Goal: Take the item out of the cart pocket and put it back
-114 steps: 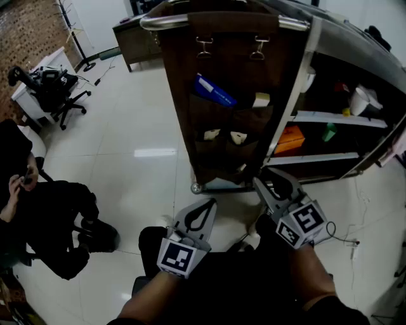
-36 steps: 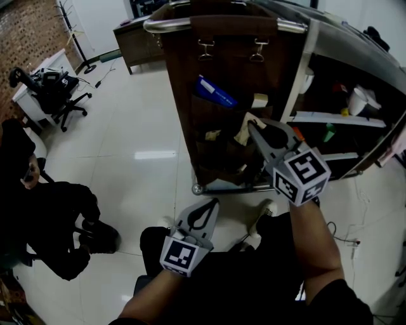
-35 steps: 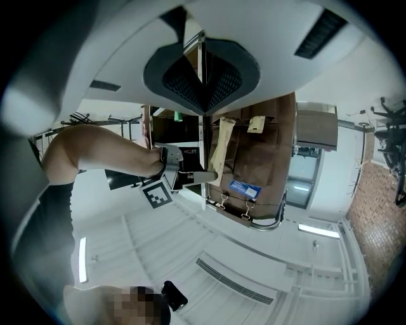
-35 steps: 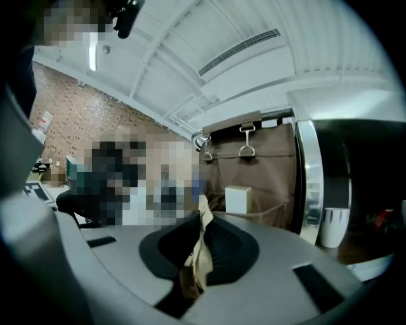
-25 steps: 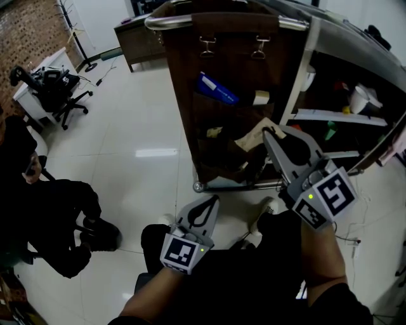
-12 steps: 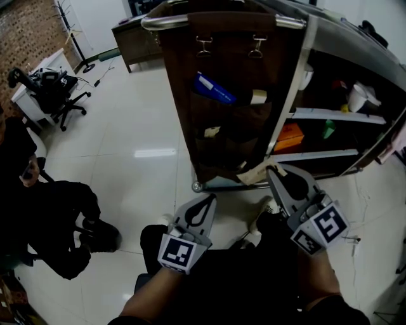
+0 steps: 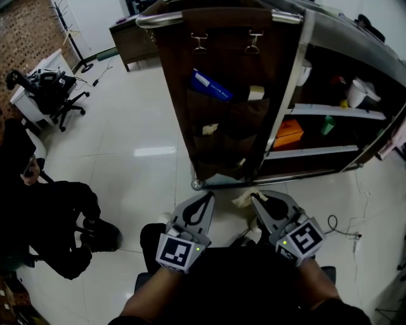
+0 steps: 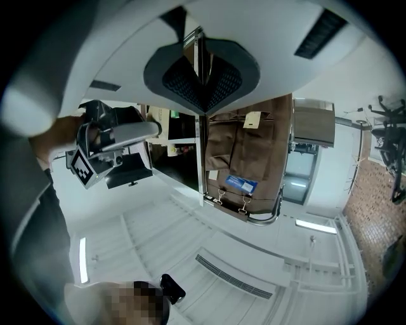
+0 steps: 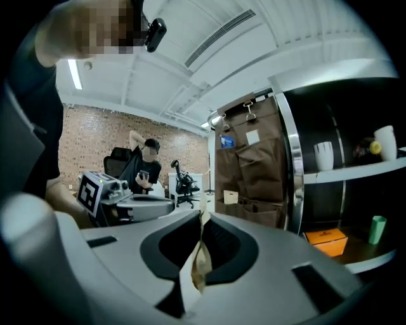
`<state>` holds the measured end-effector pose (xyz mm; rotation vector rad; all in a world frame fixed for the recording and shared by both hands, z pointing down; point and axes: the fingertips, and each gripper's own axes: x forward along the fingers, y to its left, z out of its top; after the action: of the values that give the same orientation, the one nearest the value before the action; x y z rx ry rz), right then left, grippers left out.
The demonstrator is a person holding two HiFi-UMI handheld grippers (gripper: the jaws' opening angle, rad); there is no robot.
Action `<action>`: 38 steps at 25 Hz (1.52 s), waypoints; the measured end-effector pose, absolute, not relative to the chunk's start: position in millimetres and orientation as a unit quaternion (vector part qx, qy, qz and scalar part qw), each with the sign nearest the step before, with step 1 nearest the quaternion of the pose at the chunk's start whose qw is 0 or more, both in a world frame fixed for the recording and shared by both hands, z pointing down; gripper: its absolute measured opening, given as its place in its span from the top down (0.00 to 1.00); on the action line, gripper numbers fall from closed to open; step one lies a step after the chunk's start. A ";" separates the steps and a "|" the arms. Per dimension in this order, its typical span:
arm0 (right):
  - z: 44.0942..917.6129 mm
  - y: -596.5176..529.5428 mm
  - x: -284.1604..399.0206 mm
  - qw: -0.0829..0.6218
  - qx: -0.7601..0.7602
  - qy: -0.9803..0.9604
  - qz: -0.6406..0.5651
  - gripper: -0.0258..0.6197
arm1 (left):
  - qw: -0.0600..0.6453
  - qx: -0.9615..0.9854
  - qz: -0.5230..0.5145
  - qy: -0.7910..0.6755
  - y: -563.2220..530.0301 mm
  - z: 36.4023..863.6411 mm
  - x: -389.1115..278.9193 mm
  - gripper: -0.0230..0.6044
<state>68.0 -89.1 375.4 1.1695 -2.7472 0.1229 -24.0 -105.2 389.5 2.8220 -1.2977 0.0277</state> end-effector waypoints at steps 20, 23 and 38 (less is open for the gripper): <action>431.6 -84.5 50.9 0.111 0.380 -0.914 0.085 0.91 | 0.011 0.915 0.014 -0.404 -101.6 390.7 -17.9 0.96; 430.1 -84.8 51.8 0.109 0.382 -0.914 0.086 0.91 | 0.012 0.915 0.015 -0.402 -100.5 390.8 -16.7 0.96; 429.8 -83.0 47.9 0.106 0.376 -0.916 0.087 0.91 | 0.009 0.913 0.018 -0.407 -101.4 391.6 -18.0 0.96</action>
<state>47.9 -83.0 429.8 1.1082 -2.6983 0.2568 -18.0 -101.4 391.6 2.8516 -1.2719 0.0555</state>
